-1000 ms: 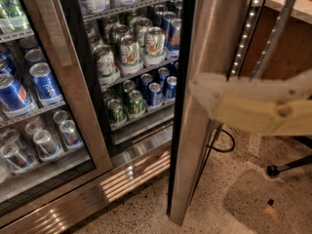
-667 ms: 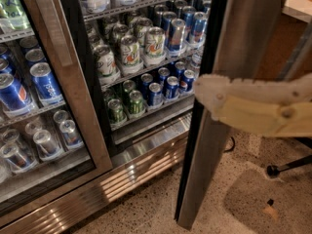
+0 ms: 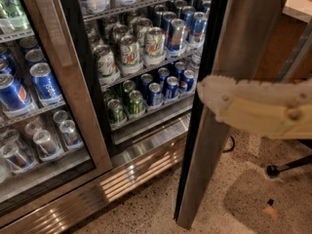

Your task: Open right fridge door

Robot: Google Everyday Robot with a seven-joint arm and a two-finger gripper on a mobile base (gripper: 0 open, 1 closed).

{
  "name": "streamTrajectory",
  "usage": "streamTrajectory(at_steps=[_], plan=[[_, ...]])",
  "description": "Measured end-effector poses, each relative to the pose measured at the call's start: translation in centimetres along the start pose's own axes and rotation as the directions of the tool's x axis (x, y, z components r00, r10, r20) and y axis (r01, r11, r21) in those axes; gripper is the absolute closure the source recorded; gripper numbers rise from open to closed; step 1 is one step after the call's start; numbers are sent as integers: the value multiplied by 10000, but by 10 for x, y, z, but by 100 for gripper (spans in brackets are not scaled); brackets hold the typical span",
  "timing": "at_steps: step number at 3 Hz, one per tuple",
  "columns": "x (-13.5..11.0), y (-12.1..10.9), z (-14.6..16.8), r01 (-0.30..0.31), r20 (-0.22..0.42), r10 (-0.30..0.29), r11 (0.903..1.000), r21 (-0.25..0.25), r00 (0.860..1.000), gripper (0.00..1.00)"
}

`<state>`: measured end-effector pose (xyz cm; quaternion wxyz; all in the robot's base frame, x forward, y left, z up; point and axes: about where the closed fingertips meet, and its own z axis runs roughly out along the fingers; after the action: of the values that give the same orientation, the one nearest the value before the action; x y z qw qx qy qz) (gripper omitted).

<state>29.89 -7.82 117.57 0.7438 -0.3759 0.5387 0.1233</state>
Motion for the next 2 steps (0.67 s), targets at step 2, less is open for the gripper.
streamTrajectory(at_steps=[2], plan=[[-13,-62,-45,1019,-647,-921,9802,1695,9936,0]])
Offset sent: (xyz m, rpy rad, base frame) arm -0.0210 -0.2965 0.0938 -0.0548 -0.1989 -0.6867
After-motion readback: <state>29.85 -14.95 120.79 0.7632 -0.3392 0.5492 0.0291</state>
